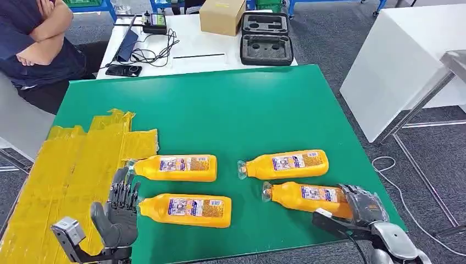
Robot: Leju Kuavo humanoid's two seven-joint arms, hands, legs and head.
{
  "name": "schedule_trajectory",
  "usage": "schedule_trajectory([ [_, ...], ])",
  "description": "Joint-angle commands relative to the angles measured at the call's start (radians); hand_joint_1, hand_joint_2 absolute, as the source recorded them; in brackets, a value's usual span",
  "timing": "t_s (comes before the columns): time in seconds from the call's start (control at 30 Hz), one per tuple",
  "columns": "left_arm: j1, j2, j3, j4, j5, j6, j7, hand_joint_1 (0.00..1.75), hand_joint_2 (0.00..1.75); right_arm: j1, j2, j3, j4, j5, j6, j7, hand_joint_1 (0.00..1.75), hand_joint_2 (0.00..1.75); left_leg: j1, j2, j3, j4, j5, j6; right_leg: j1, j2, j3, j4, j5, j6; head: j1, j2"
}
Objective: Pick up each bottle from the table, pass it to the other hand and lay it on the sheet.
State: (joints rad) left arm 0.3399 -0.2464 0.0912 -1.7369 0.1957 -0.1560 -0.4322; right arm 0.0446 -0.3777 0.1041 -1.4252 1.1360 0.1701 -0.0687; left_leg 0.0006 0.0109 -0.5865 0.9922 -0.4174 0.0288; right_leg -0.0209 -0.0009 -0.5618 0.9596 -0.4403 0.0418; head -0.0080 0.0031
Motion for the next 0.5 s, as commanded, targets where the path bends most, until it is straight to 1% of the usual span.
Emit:
schedule_trajectory([
  [0.03,-0.018,0.005,0.024,0.035,0.007,-0.012,0.000,0.00,0.00,0.077,-0.009,0.023,0.008,-0.074,-0.007,-0.013,1.75,1.75,0.001,-0.003,0.001,-0.001,0.000,-0.001,0.001,-0.002,0.002,-0.002,-0.001,-0.001,0.000,0.000],
  [0.1,-0.019,0.005,0.030,0.037,0.013,-0.015,-0.013,0.00,0.00,0.142,0.030,-0.037,-0.139,-0.165,-0.031,-0.063,1.75,1.75,0.001,-0.004,0.001,-0.001,0.000,-0.001,0.001,-0.004,0.002,-0.001,-0.001,-0.001,0.000,0.000],
  [0.13,-0.019,0.005,0.033,0.037,0.015,-0.019,-0.016,0.00,0.00,0.169,0.049,-0.062,-0.216,-0.228,-0.010,-0.104,1.75,1.75,0.001,-0.005,0.000,0.000,0.000,-0.001,0.001,-0.004,0.001,-0.001,-0.001,-0.001,0.000,0.000],
  [0.2,-0.014,-0.013,0.053,0.032,0.016,-0.017,-0.028,0.00,0.00,0.188,0.073,-0.096,-0.351,-0.383,0.026,-0.204,1.75,1.75,0.000,-0.005,-0.001,0.000,0.000,-0.001,0.000,-0.004,0.000,0.001,-0.002,-0.001,0.001,0.000],
  [0.23,-0.009,-0.021,0.059,0.030,0.014,-0.020,-0.031,0.00,0.00,0.184,0.068,-0.108,-0.385,-0.457,0.026,-0.246,1.75,1.75,0.000,-0.005,-0.001,0.000,-0.001,-0.002,0.000,-0.003,-0.001,0.001,-0.003,-0.002,0.000,0.000],
  [0.27,-0.004,-0.025,0.065,0.029,0.005,-0.017,-0.032,0.00,1.75,0.171,0.051,-0.127,-0.409,-0.572,0.035,-0.307,1.75,1.75,0.000,-0.002,-0.005,0.000,0.000,-0.001,0.000,0.000,0.006,0.000,-0.001,-0.001,0.001,0.000],
  [0.33,-0.003,-0.024,0.065,0.029,0.004,-0.018,-0.032,0.00,1.75,0.167,0.042,-0.137,-0.416,-0.584,0.042,-0.309,1.75,1.75,-0.001,0.000,-0.007,0.001,-0.001,-0.002,-0.001,0.003,0.003,0.003,-0.001,-0.002,0.000,0.000],
  [0.5,-0.005,-0.024,0.067,0.031,0.003,-0.019,-0.032,0.00,1.75,0.167,0.044,-0.142,-0.396,-0.590,0.046,-0.319,1.75,1.75,0.001,-0.003,-0.007,0.000,0.001,-0.001,0.000,-0.002,0.004,0.000,-0.001,-0.001,0.000,0.000],
])
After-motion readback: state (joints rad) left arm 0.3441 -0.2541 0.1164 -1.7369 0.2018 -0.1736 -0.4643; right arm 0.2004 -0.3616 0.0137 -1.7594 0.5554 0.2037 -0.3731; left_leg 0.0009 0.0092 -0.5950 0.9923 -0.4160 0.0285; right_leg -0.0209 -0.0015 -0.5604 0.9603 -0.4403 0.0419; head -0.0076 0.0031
